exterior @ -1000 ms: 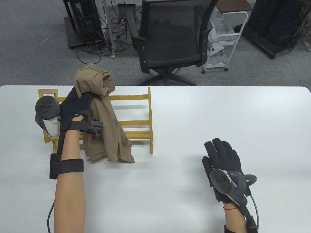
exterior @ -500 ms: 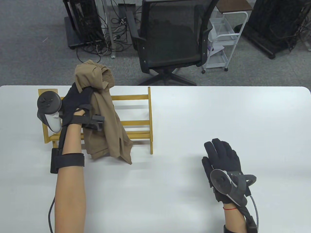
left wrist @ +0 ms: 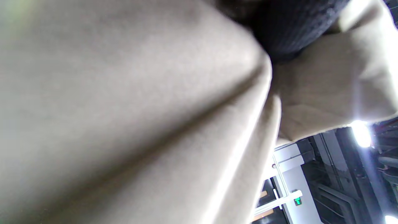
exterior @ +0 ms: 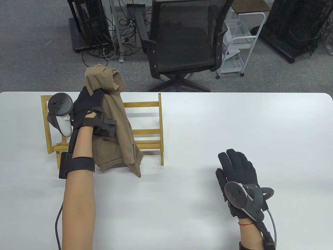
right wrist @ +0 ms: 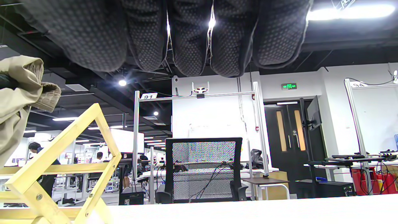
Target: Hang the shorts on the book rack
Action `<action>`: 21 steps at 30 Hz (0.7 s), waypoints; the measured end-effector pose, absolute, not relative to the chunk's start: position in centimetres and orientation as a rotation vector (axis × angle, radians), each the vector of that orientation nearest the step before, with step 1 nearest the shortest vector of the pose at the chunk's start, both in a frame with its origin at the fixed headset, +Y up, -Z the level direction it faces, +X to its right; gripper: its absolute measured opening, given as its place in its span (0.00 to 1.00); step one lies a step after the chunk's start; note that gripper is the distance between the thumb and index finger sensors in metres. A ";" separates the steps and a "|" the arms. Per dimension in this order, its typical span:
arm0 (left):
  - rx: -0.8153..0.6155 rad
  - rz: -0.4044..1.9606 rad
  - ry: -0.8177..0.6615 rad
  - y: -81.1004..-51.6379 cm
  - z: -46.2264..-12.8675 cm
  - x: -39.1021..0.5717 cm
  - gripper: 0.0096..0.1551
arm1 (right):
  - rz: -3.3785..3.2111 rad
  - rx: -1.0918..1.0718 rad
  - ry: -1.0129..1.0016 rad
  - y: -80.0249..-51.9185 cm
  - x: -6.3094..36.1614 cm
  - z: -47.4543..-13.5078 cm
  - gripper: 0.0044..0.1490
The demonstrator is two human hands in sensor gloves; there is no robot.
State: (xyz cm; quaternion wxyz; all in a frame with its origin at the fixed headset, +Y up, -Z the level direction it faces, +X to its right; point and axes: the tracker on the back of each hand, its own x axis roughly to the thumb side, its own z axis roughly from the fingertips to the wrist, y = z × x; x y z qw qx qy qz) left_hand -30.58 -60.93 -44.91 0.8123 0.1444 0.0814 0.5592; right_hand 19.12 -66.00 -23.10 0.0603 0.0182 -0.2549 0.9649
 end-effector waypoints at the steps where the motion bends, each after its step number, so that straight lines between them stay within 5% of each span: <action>1: 0.302 1.192 0.188 -61.1 -45.1 -30.6 0.25 | 2.920 0.055 -0.771 -66.0 19.1 -23.1 0.36; 21: 0.215 1.143 0.370 -64.8 -47.9 -30.7 0.26 | 2.928 0.044 -0.761 -66.2 19.2 -23.2 0.36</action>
